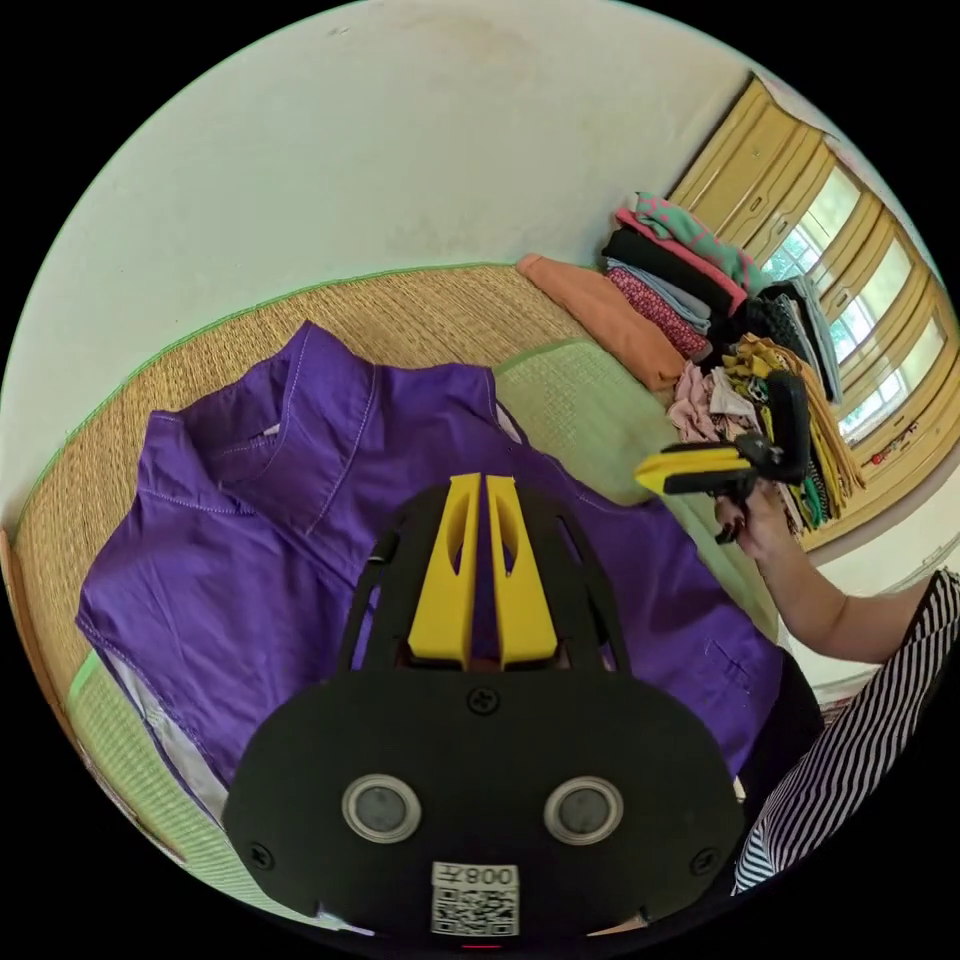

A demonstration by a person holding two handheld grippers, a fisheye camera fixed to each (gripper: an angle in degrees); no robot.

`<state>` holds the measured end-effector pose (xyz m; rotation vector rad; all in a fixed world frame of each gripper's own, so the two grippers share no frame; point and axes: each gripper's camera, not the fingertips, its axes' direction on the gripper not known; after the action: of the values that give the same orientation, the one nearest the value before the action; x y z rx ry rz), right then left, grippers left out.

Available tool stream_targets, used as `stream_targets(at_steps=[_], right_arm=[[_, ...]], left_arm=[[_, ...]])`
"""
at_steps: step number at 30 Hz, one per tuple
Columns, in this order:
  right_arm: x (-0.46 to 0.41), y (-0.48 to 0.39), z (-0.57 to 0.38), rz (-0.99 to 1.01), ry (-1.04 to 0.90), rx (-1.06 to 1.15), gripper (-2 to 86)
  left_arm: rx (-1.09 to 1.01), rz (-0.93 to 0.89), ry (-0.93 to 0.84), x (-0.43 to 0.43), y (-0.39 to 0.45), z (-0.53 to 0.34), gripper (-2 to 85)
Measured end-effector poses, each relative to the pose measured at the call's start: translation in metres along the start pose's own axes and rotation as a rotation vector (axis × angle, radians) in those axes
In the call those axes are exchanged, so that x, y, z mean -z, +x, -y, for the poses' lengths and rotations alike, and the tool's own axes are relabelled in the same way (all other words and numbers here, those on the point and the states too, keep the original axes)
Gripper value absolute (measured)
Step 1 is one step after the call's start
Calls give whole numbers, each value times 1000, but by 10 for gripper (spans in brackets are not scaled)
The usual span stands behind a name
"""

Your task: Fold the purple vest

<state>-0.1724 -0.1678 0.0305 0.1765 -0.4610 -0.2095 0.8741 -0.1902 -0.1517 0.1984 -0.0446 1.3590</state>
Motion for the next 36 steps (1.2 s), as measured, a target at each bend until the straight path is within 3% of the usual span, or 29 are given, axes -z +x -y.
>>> stream_targets(at_steps=[5, 10, 15, 19, 24, 26, 30, 36], right_arm=[[-39, -3, 89, 14, -28, 23, 25], [-87, 30, 156, -99, -130, -93, 4], [-63, 4, 161, -94, -99, -31, 2], [-53, -52, 162, -93, -52, 89, 1], [-109, -70, 186, -129, -215, 101, 1], [-105, -67, 188, -112, -184, 69, 0], [-80, -76, 186, -60, -143, 79, 1], [-59, -122, 170, 36, -104, 151, 2]], left_arm=[[0, 129, -85, 1, 4, -68, 2], [40, 74, -55, -3, -7, -107, 1], [100, 61, 93, 27, -12, -154, 1], [253, 265, 186, 70, -43, -211, 1], [466, 355, 70, 70, -106, -259, 6], [523, 257, 138, 81, -112, -287, 13], [481, 206, 169, 91, -97, -324, 41], [457, 254, 8, 66, -82, -362, 39]])
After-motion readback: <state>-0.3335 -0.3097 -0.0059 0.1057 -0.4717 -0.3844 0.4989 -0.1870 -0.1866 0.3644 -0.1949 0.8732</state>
